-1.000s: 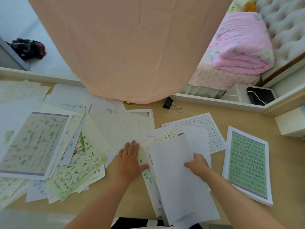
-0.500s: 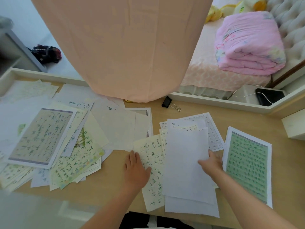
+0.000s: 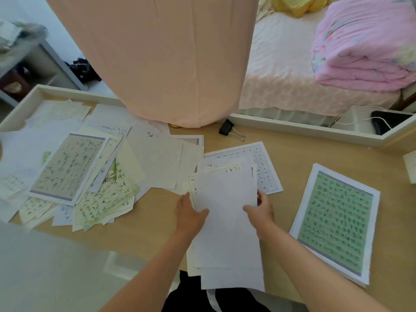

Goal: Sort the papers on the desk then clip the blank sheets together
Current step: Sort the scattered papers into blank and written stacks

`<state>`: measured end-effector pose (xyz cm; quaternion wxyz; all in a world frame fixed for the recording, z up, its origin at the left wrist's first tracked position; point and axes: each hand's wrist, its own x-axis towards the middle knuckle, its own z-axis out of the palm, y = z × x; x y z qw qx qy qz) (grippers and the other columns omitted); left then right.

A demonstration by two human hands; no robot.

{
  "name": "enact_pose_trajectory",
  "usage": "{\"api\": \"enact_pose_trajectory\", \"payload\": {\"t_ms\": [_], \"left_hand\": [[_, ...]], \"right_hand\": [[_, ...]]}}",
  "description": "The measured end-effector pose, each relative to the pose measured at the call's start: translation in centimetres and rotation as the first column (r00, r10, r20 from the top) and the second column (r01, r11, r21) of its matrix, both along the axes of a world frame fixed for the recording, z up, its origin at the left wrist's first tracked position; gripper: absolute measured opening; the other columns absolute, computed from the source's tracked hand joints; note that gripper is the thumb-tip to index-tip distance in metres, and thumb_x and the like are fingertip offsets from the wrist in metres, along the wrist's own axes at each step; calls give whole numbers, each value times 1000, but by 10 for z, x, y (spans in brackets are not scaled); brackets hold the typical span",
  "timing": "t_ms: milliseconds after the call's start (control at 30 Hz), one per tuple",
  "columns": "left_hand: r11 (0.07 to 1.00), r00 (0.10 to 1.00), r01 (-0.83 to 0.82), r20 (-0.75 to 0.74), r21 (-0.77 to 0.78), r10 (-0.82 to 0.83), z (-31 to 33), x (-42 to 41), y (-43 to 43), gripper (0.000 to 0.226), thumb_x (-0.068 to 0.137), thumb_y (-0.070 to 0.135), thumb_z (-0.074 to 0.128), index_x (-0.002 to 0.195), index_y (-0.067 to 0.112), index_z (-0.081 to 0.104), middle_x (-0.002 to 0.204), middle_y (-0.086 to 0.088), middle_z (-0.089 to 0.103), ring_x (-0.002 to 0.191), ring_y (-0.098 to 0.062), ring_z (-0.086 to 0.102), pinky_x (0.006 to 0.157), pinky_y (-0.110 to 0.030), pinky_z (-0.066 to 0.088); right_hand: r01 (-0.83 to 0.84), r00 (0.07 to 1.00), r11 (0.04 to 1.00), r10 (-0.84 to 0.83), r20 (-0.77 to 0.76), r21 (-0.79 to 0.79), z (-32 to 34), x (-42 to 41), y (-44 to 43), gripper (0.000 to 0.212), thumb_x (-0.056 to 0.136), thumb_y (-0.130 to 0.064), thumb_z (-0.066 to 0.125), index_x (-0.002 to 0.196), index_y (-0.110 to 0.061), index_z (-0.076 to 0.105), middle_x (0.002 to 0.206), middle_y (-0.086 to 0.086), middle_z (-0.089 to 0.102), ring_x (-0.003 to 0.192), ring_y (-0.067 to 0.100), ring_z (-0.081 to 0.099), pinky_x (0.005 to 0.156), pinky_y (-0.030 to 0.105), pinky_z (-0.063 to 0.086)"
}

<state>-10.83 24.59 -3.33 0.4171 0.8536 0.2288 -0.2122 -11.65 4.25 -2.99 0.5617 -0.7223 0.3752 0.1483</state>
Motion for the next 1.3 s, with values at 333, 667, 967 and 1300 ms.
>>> {"api": "enact_pose_trajectory", "payload": {"t_ms": [333,667,967,1300], "left_hand": [[905,946,-323,-123,-277,300,10,18,12,55,80,13,79,125,4,48,107,-6,64,90,-22,66,72,-34,57],[913,977,-52,-212,-404,-38,18,46,9,42,87,11,65,126,16,49,116,-7,65,99,-23,66,79,-39,59],[939,955,9,-277,-344,-111,7,68,-7,51,80,16,79,121,9,51,115,-6,64,104,-27,64,90,-42,55],[813,809,583,91,1,-580,13,149,-40,38,85,27,62,122,18,57,121,1,63,113,-24,58,95,-40,50]], "right_hand": [[-44,991,995,55,-118,93,5,2,-4,40,80,2,68,116,-14,61,97,0,67,86,20,65,67,30,55],[-100,991,993,106,-80,68,12,0,-46,35,82,0,71,111,-16,60,104,2,67,90,20,65,73,32,53],[-210,961,971,227,-158,118,16,8,-47,44,87,-11,70,125,-20,48,115,-1,63,105,20,62,86,34,50],[307,948,943,-314,-43,-127,13,27,-42,10,85,-7,63,89,-14,57,93,6,66,80,23,63,75,41,57]]}}
